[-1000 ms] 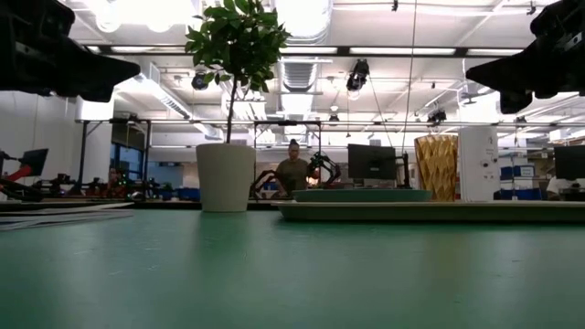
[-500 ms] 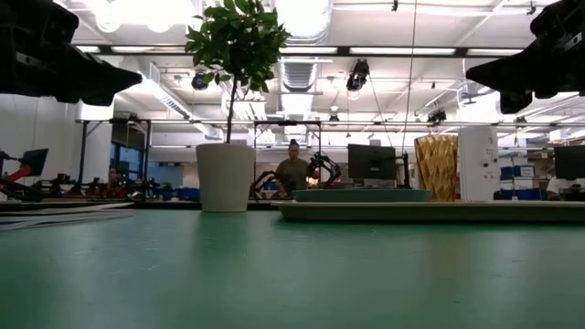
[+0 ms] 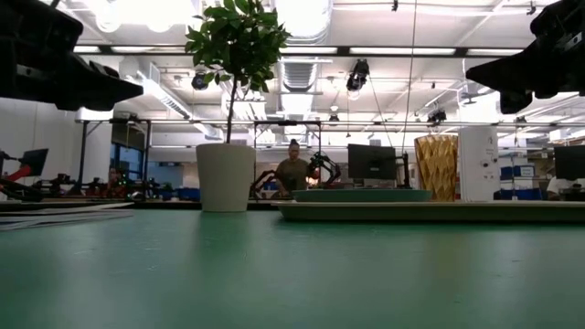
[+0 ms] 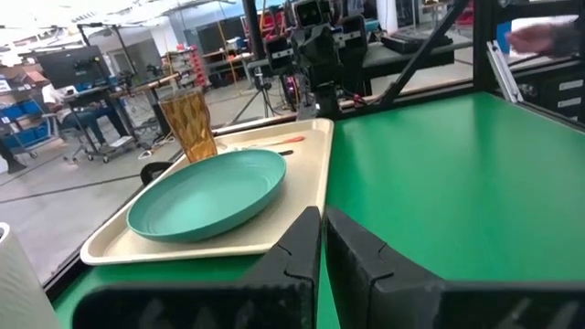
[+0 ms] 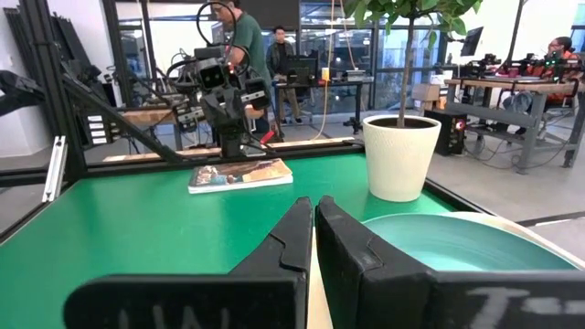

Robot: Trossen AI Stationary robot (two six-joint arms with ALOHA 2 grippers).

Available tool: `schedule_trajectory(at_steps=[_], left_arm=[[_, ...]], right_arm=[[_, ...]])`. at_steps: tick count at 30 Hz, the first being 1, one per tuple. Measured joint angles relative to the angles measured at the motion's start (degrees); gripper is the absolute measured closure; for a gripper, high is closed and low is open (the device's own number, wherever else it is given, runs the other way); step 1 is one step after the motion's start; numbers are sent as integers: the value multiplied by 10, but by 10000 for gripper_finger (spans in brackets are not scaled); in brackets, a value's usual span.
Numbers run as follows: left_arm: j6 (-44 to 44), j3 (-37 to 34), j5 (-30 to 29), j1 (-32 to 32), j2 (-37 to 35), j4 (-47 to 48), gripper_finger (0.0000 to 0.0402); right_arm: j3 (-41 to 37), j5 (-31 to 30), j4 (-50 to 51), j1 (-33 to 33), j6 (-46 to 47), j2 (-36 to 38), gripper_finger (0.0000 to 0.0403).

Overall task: Pick and place plate/cup/fork/spoon on tray
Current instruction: Return to Home Position

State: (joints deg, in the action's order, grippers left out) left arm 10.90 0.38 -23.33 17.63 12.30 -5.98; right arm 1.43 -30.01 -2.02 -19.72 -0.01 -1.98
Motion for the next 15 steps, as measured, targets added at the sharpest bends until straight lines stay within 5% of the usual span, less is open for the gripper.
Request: schedule_trajectory(at_steps=[15], left_arm=[[0,0,0,0,36,0,402]], right_arm=[[0,0,0,0,0,0,394]])
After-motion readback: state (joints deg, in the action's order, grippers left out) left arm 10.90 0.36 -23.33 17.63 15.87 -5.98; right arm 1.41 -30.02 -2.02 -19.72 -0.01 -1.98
